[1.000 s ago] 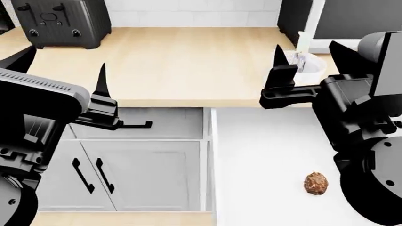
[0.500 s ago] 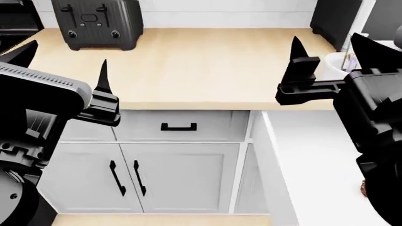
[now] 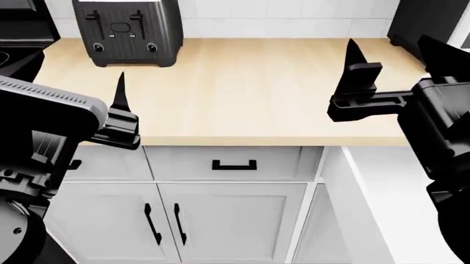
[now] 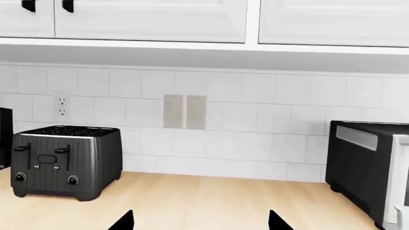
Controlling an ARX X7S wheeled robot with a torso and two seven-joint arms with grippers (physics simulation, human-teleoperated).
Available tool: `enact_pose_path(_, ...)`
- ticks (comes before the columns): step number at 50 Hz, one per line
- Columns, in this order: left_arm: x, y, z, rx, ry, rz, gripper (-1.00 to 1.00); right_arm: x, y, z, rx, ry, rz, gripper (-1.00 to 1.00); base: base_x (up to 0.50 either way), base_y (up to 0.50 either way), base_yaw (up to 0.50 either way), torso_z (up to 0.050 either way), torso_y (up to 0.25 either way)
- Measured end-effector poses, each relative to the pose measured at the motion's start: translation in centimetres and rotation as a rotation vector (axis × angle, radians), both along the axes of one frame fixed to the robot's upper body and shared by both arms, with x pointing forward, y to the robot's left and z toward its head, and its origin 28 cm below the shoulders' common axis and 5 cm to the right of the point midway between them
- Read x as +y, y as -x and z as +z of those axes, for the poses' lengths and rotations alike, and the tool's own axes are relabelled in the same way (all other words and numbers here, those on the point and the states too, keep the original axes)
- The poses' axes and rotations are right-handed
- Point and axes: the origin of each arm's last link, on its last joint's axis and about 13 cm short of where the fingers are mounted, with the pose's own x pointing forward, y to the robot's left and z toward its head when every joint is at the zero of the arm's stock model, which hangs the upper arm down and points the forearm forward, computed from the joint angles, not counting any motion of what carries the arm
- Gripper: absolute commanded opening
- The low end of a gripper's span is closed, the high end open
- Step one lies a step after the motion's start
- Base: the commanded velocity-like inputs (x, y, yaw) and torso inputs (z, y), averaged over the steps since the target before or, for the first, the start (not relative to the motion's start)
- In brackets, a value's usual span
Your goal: Place the bar in the bowl and close the drawer.
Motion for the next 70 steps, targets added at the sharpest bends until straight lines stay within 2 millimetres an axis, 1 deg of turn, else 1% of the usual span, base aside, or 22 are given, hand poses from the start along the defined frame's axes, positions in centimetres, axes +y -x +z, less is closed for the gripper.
enact_pose_path(8,0.0,0.0,0.0,0.001,-0.001,0.001,1.0,0.0,-0.1,-0.2,0.013,-0.009,-0.011,1.0,0.0,0.0,-0.13,0.0,0.0)
enact_pose_path(33,-0.1,-0.2,0.6,-0.011,-0.012,-0.002,1.0,-0.2,0.2,-0.6,0.019,-0.035,-0.017,1.0,0.0,0.0,-0.5,0.0,0.0)
enact_pose_path(56,-0.5,-1.3,2.6,-0.05,-0.052,-0.02,1.0,-1.0,0.2,-1.6,0.02,-0.067,-0.05,1.0,0.0,0.0,-0.5,0.0,0.0)
enact_pose_path(70,-0.6,-1.6,3.1,-0.062,-0.06,-0.021,1.0,-1.3,0.3,-1.9,0.021,-0.076,-0.066,1.0,0.0,0.0,-0.5,0.0,0.0)
